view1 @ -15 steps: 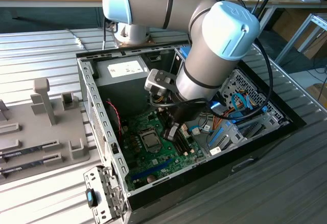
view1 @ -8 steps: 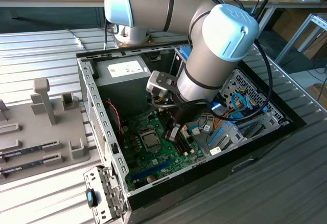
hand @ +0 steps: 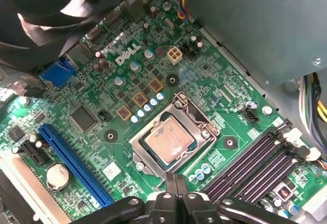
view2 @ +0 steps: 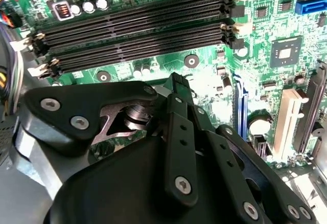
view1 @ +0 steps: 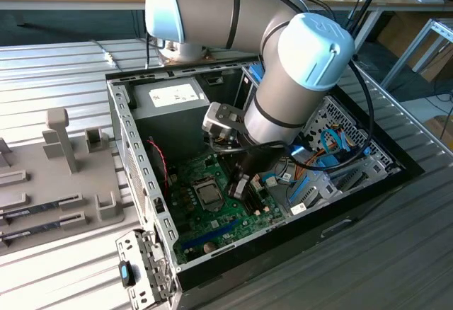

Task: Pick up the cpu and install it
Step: 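Install the first cpu locking lever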

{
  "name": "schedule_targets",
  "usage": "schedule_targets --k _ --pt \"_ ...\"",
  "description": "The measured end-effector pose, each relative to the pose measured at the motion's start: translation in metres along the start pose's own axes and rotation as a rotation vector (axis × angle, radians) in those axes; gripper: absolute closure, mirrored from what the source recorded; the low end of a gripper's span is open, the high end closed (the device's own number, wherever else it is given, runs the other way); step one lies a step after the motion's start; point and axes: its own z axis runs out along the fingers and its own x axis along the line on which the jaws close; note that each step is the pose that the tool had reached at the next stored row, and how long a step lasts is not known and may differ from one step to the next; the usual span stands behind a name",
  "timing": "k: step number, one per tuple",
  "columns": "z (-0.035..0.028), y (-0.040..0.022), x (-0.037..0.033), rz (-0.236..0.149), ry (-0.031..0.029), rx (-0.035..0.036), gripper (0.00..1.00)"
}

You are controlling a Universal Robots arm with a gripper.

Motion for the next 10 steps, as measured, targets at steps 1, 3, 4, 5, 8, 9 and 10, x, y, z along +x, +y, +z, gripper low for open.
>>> schedule_targets --k 1,3,4,5,8,9,10 --pt "0.0008 0.0 0.0 0.0 0.0 0.0 0.89" --pt "0.0019 -0.0005 -0.0003 0.0 0.0002 0.0001 0.89" --pt "0.0024 -0.0012 -0.001 0.0 0.0002 0.0001 0.89" --pt "0.004 -0.0032 -0.0027 0.0 0.0002 0.0001 0.89" --pt "0.0157 -0.0086 -0.0073 0.0 0.0017 0.0016 0.89" --pt "0.0136 -0.0084 -0.0073 0.0 0.0005 0.0012 0.89" --pt "0.0099 -0.0081 -0.0072 0.0 -0.0004 0.001 0.89"
